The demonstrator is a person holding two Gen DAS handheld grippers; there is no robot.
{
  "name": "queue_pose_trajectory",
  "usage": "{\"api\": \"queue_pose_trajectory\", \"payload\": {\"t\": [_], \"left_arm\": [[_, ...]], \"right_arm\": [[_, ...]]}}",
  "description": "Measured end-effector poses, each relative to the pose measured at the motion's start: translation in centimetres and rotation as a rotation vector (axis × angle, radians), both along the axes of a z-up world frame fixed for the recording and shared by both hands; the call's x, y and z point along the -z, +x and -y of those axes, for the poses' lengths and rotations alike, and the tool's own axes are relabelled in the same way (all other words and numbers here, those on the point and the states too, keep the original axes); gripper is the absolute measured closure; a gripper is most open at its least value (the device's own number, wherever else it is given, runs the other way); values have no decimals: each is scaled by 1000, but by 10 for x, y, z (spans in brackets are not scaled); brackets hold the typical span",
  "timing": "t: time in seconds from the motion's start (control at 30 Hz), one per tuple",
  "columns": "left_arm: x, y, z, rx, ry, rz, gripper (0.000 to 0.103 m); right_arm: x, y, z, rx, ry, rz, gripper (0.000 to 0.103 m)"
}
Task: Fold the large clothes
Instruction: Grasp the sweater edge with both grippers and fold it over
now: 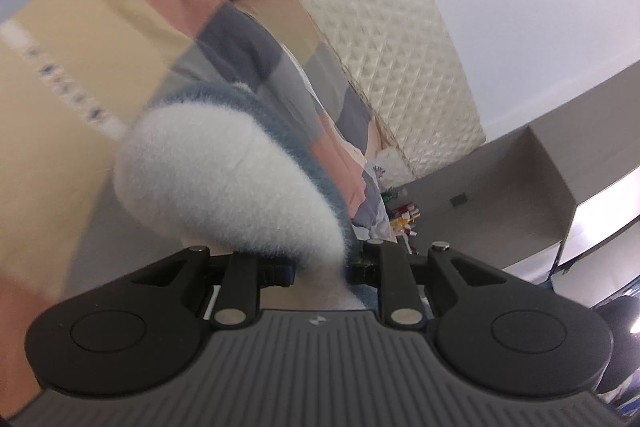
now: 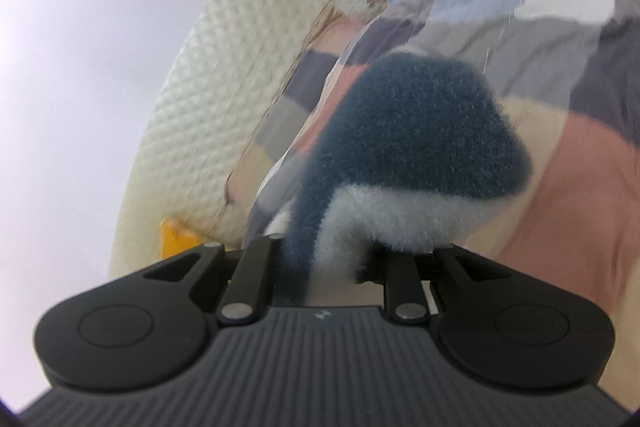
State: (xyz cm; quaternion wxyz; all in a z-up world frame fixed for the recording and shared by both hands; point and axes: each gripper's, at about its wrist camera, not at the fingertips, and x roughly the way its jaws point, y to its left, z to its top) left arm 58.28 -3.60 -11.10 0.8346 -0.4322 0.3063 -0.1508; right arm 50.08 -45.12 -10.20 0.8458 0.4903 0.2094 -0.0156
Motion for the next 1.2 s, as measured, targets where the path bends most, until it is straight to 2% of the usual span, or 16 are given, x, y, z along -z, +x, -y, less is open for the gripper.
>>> {"api": "queue_pose_trajectory", "payload": {"t": [0.2, 0.3, 0.4, 0.47, 0.57, 0.67, 0.77, 0.87, 1.2], "left_arm": [[8, 89, 53, 92, 26, 43, 79], [17, 131, 76, 184, 108, 91, 79], [41, 145, 87, 223, 171, 142, 79], [61, 143, 90, 237, 184, 158, 79], [97, 136, 82, 274, 187, 137, 79], [119, 119, 72, 326, 215, 144, 79], [127, 99, 63, 323, 237, 160, 79], [136, 78, 51, 301, 210, 139, 79], [168, 36, 36, 368, 275, 74, 77]], "right_arm": [[7, 48, 36, 72, -67, 66, 81], [25, 62, 47, 93, -137, 97, 81], [54, 65, 53, 89, -158, 102, 81], [76, 64, 55, 77, -179, 96, 81], [108, 49, 55, 57, -164, 63, 81], [125, 31, 49, 36, -166, 59, 81], [126, 15, 42, 9, -187, 89, 81], [130, 0, 37, -8, -173, 94, 81], [181, -38, 28, -4, -92, 27, 81]]}}
